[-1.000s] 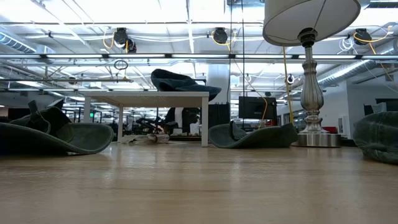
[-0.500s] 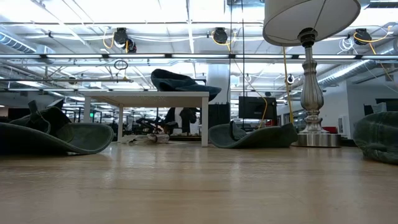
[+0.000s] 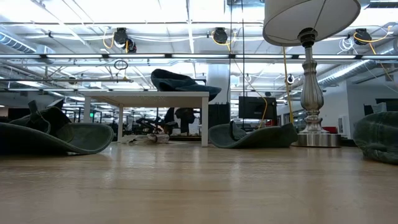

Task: Pick & Place hat
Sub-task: Stack the top blue cap on the blue cap on the shelf

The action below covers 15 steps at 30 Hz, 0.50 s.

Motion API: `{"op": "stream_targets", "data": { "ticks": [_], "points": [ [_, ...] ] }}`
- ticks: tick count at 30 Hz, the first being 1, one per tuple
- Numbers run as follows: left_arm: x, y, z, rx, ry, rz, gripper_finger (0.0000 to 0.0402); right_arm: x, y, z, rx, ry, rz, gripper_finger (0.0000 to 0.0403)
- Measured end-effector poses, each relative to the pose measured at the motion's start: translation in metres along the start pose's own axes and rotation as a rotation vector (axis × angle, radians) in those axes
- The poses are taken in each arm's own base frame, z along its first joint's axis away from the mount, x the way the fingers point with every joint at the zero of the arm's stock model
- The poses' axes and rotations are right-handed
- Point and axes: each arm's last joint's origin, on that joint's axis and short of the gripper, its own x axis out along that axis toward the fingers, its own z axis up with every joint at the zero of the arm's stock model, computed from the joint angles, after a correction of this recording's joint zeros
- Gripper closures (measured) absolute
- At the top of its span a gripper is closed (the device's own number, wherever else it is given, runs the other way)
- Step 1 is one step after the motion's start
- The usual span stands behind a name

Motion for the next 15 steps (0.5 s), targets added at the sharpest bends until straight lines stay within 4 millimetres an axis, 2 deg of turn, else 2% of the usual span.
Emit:
{"op": "stream_targets", "data": {
  "ticks": [5,10,15],
  "points": [
    [-0.003,0.007,0.005,-0.042,0.013,0.014,0.0399,-0.006,0.003,0.002,0.012,-0.009,0.019,0.0299],
    [-0.008,0.009,0.013,-0.004,-0.031,0.028,0.0399,-0.017,0.010,0.006,0.034,-0.010,0.045,0.0299],
    [-0.011,0.007,0.023,0.048,-0.096,-0.007,0.0399,-0.027,0.015,0.003,0.090,0.067,-0.008,0.0302]
  ]
}}
